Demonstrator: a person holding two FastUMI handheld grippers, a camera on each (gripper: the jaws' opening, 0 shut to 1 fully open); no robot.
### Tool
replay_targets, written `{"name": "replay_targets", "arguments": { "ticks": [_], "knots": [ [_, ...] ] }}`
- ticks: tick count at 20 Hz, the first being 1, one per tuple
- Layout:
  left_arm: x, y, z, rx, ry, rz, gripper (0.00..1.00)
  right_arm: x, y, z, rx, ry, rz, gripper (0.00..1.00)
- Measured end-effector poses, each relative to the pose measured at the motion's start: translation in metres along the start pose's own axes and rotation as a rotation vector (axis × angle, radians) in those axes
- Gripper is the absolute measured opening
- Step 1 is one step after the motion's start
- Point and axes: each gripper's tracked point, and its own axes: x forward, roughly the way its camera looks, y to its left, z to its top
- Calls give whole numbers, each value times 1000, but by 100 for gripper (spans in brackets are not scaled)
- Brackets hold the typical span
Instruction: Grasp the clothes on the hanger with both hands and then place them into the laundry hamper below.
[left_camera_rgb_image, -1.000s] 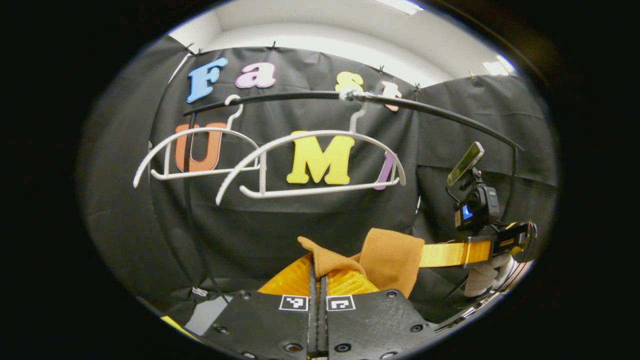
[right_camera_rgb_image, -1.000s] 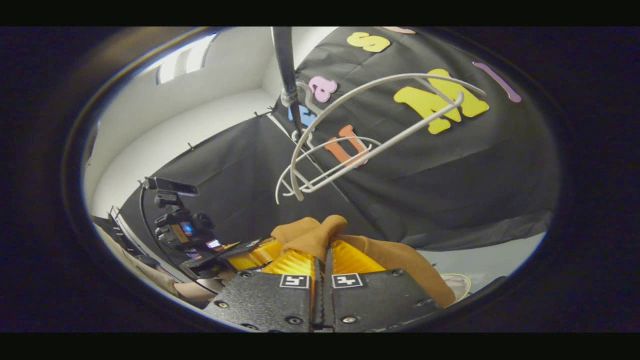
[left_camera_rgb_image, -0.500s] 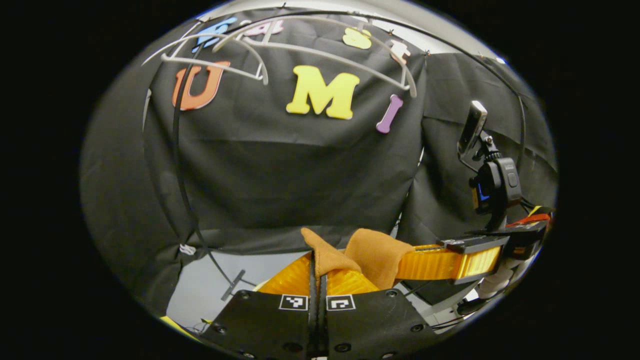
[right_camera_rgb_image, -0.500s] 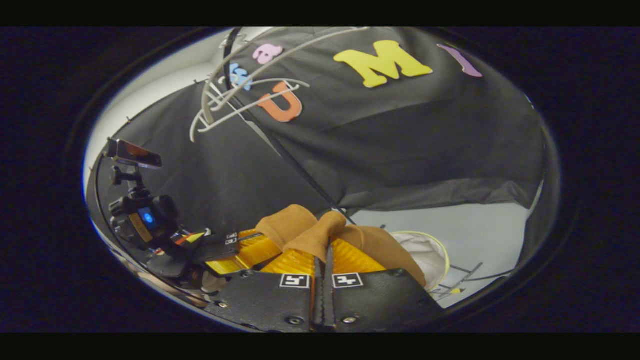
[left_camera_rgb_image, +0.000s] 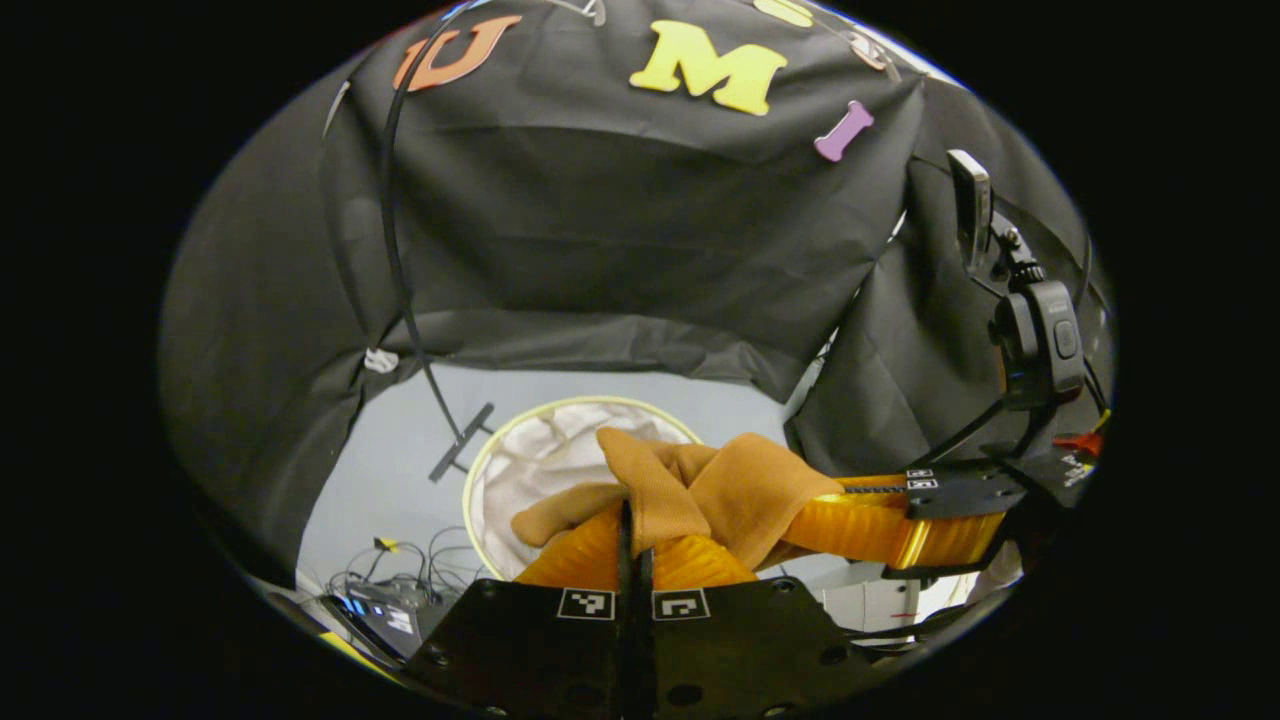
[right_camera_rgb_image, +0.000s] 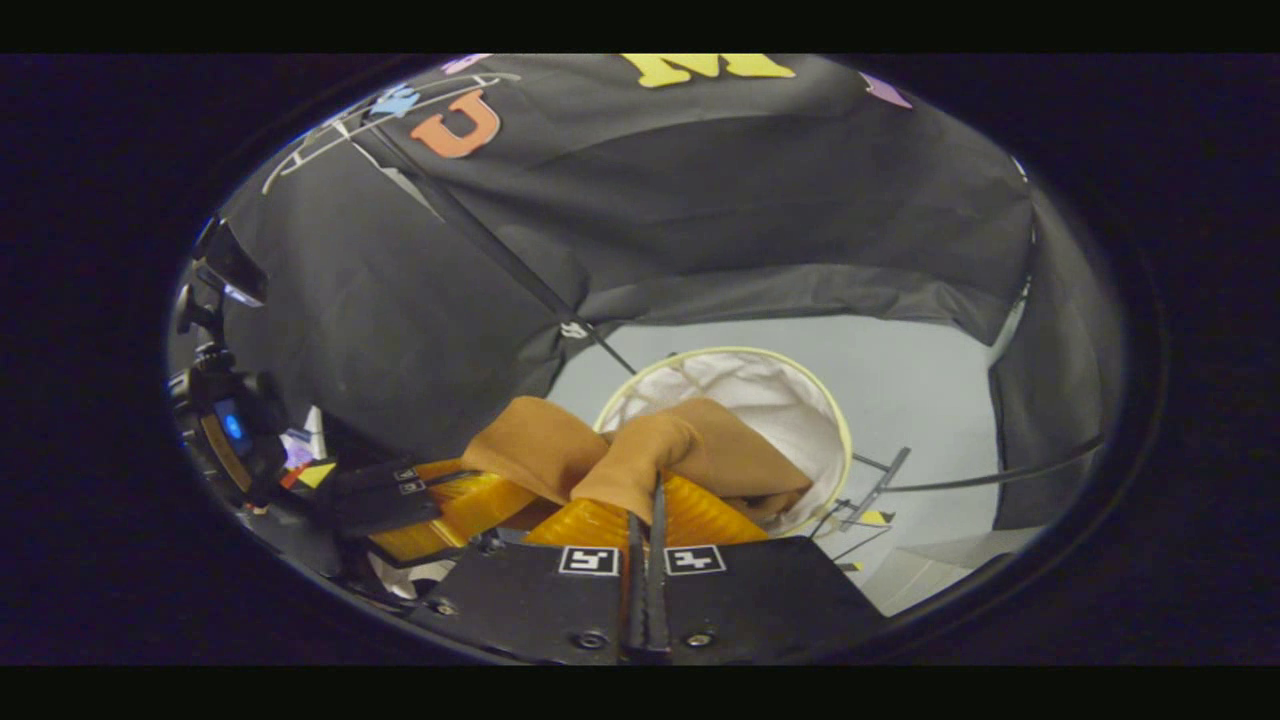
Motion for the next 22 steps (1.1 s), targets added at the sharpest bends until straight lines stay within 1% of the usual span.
{"name": "replay_targets", "arguments": {
  "ticks": [2,4,8,9,11,12,13,14,16,17,18,20,21,22],
  "knots": [
    [5,9,-15,-21,45,28,0,5,-9,-12,23,33,-37,4],
    [7,11,-24,-26,67,38,0,7,-11,-18,41,55,-46,4],
    [7,15,-17,-5,56,55,0,5,-12,-9,22,30,-55,4],
    [9,18,-17,-4,55,71,6,1,-11,-8,27,30,-53,5],
    [8,23,-15,35,53,102,6,0,-7,-8,22,30,-47,7],
    [6,23,-12,53,52,103,0,0,-10,-6,19,23,-56,7],
    [6,20,-13,59,56,103,5,-1,-10,-3,22,16,-67,7],
    [3,17,-16,56,63,100,0,-1,-10,-3,21,6,-70,7],
    [6,10,-17,41,68,82,3,-3,-9,3,24,-20,-81,24],
    [5,8,-13,40,58,75,22,-1,-12,7,27,-48,-99,43],
    [3,12,-5,51,31,97,36,-2,-18,15,13,-75,-127,62],
    [-5,23,7,80,-10,152,64,-6,-26,22,-24,-110,-169,68],
    [-9,24,12,79,-20,156,78,-5,-27,25,-40,-118,-178,76],
    [-11,24,10,66,-20,152,92,-6,-26,27,-52,-121,-180,77]
  ]
}}
